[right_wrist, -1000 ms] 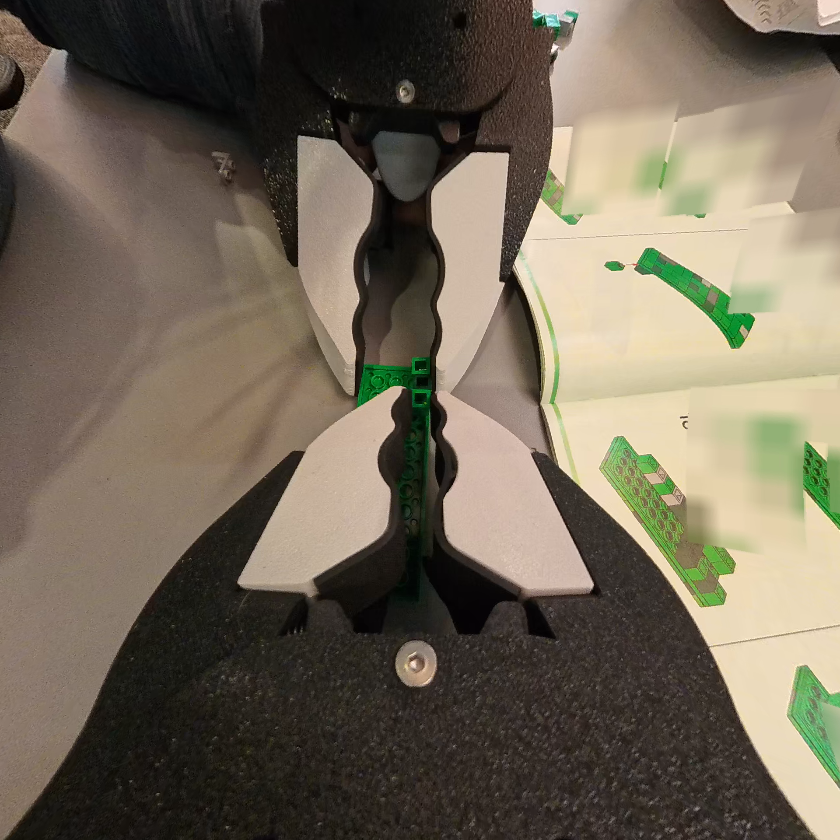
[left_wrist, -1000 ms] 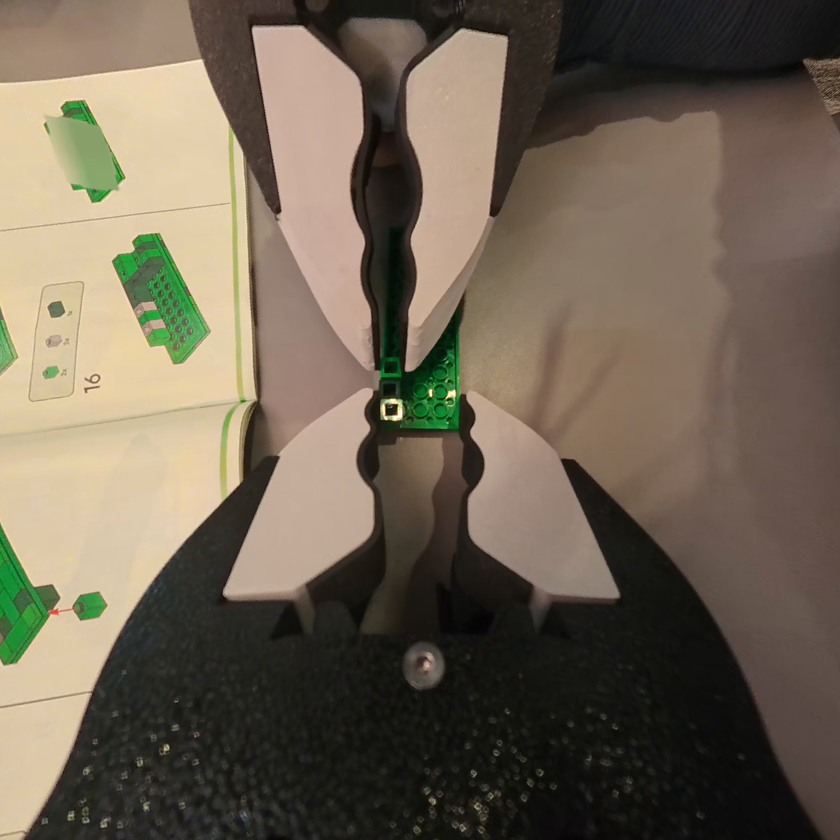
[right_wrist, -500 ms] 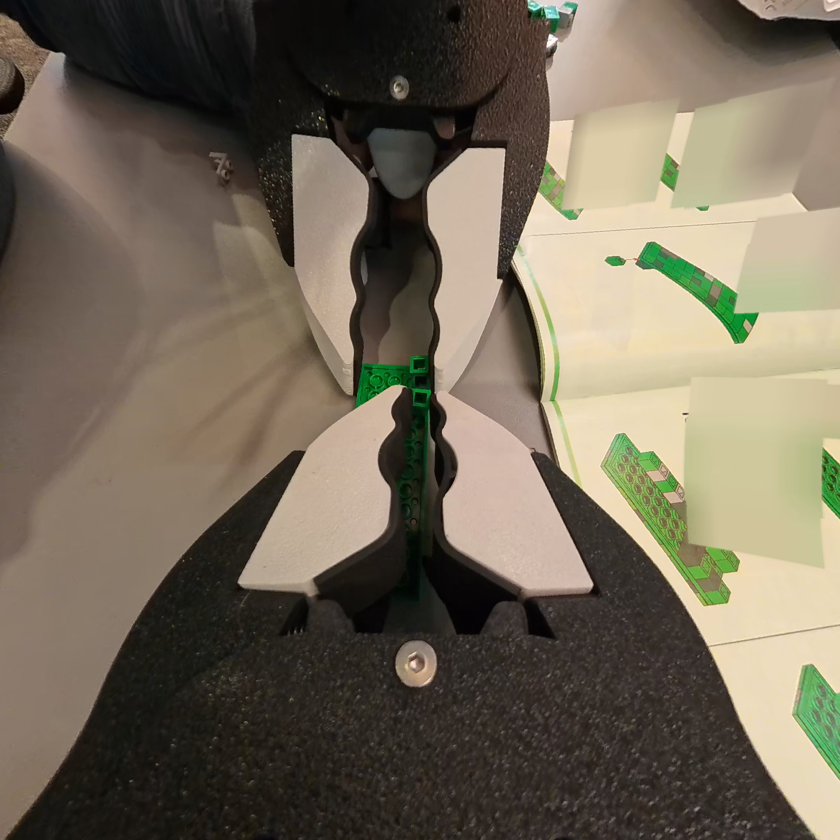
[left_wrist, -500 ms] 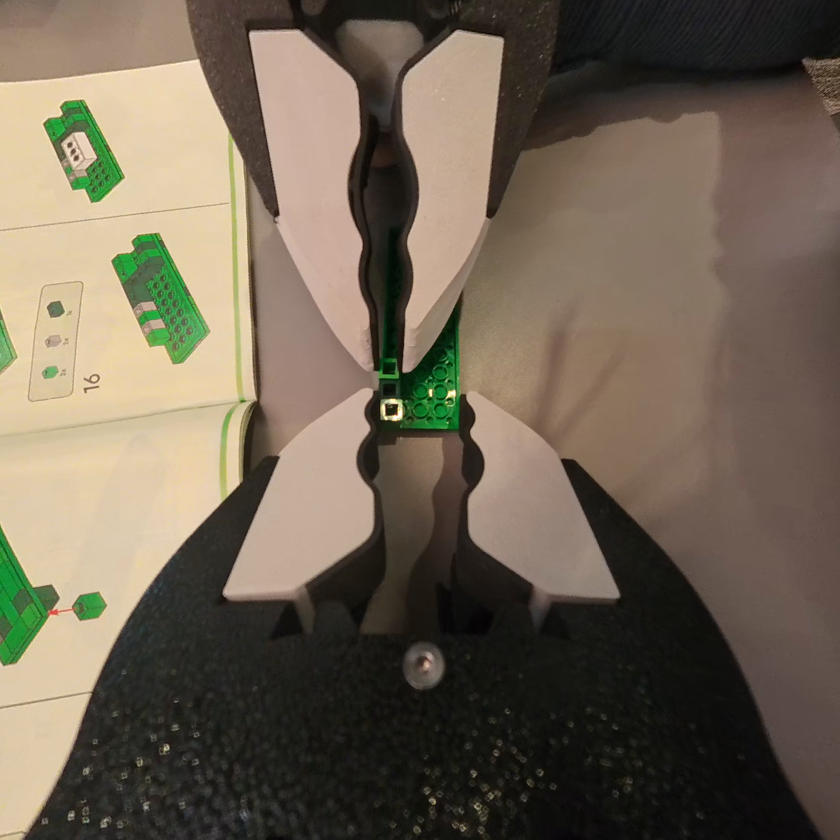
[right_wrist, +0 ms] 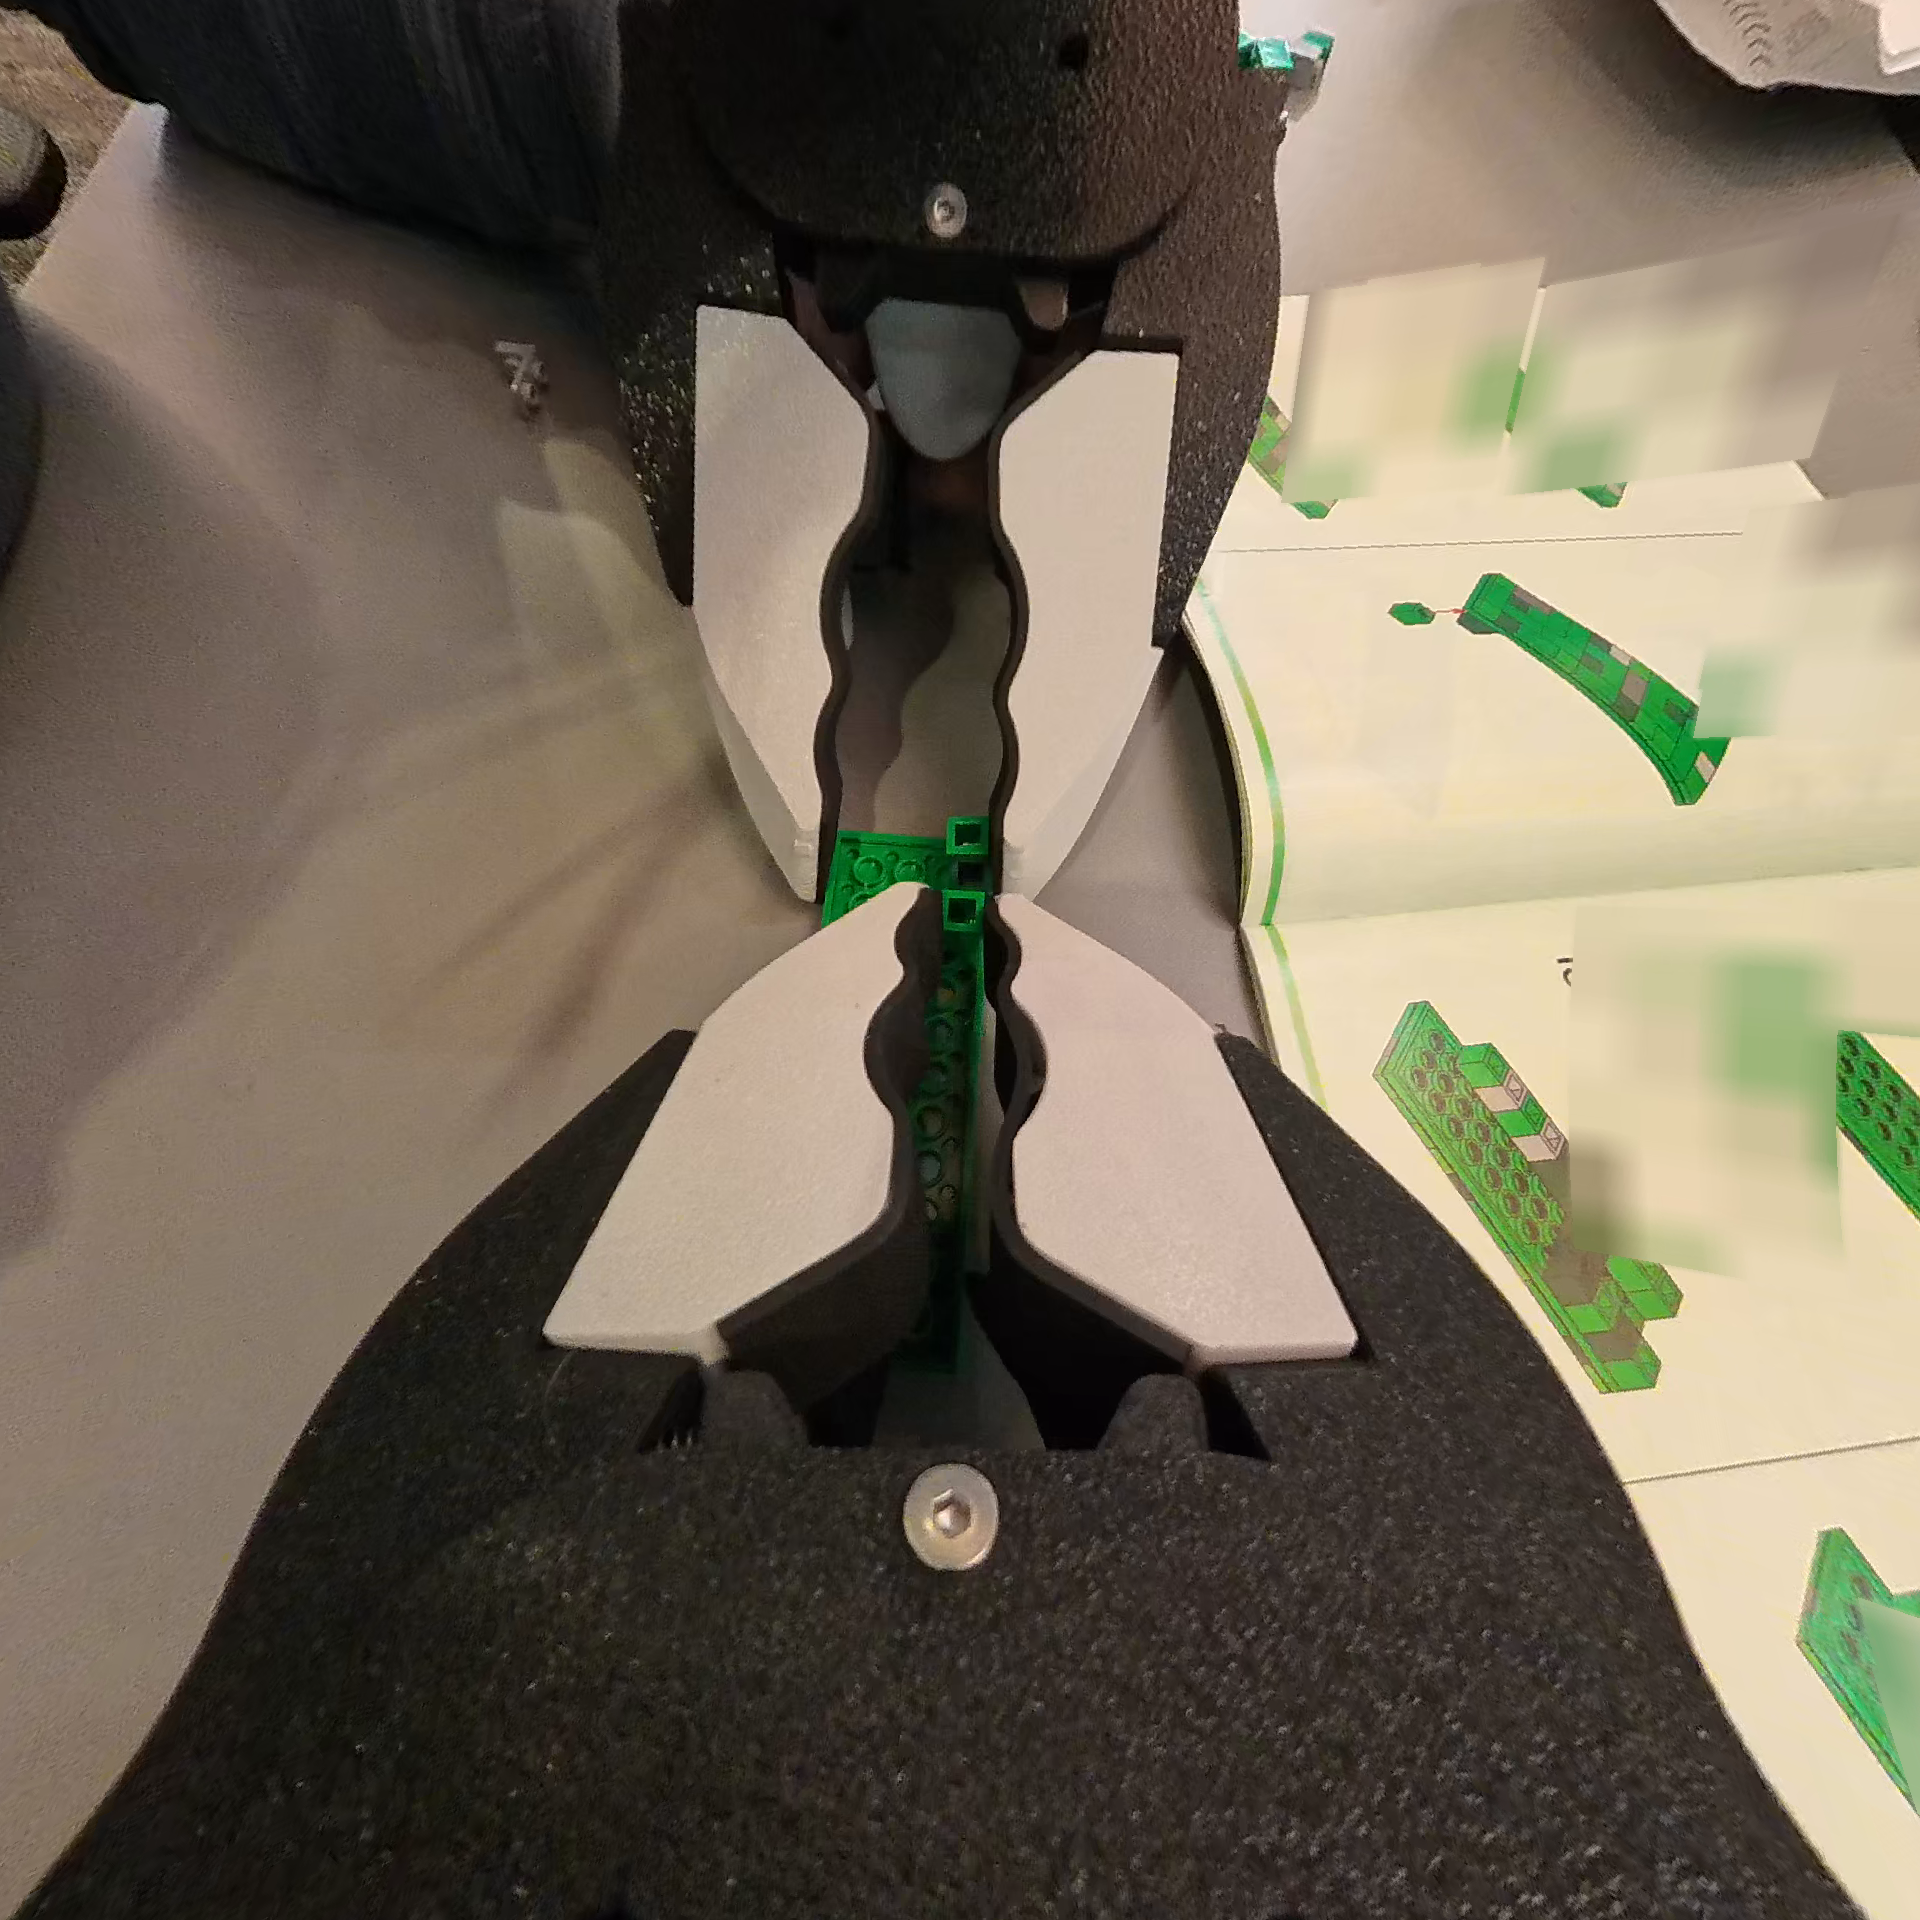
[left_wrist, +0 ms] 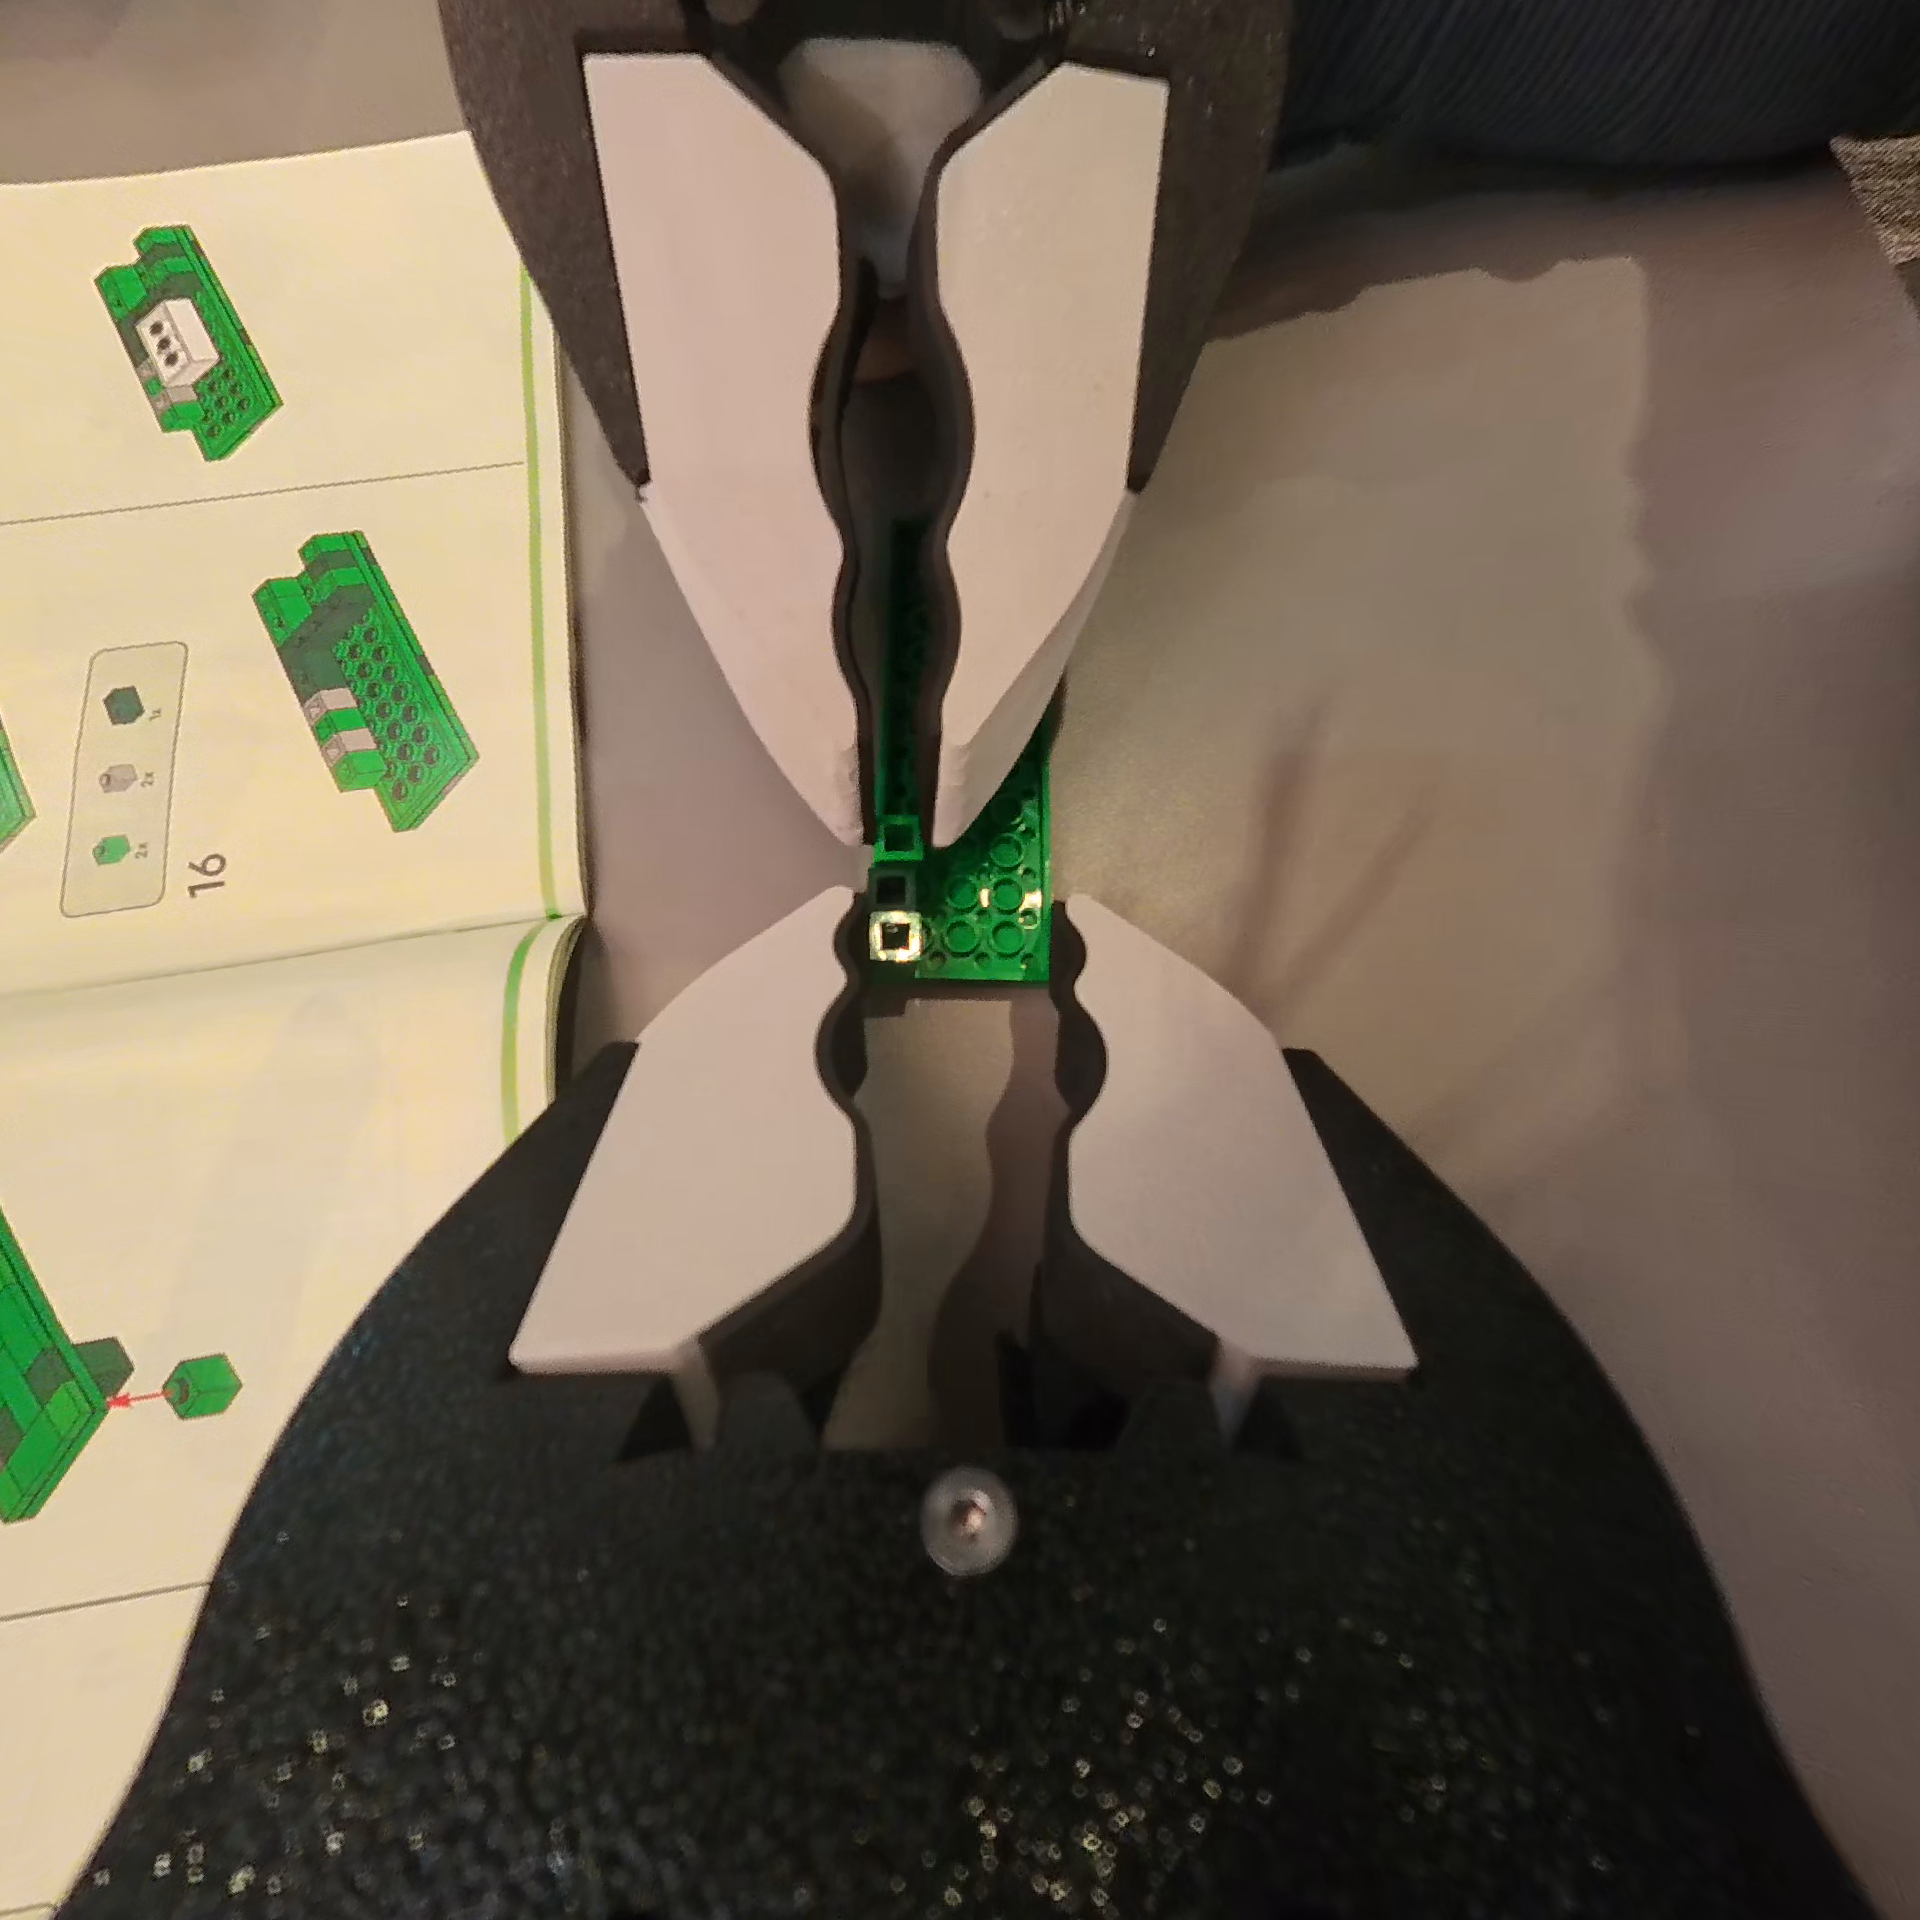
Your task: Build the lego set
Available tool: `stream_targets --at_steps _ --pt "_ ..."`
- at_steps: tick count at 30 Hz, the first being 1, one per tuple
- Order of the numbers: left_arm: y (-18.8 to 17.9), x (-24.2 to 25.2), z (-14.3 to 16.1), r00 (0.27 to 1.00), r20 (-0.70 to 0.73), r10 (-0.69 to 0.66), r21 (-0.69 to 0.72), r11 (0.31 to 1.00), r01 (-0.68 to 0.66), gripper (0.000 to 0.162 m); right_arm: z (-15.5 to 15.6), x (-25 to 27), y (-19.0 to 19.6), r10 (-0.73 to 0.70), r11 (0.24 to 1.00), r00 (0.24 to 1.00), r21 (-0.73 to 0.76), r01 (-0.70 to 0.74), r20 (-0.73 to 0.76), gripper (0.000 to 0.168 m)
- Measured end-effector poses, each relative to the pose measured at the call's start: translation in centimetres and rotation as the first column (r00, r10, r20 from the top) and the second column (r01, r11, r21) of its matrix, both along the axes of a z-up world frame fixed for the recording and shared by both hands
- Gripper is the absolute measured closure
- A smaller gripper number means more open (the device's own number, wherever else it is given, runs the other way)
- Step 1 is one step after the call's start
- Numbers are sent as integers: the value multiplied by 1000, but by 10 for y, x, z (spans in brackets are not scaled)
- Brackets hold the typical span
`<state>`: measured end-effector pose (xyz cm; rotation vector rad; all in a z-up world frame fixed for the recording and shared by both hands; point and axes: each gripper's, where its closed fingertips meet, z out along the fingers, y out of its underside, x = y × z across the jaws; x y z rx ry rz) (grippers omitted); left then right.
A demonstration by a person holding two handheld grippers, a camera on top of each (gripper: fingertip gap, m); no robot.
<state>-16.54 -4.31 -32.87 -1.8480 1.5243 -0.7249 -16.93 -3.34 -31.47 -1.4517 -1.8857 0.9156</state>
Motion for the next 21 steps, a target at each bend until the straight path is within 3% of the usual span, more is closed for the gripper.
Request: stream_targets --at_steps 21 --pt "0 0 0 1000 1 -1 -4 1000 1 129 0 0 2 -21 1000 1000 4 21 -2 160"
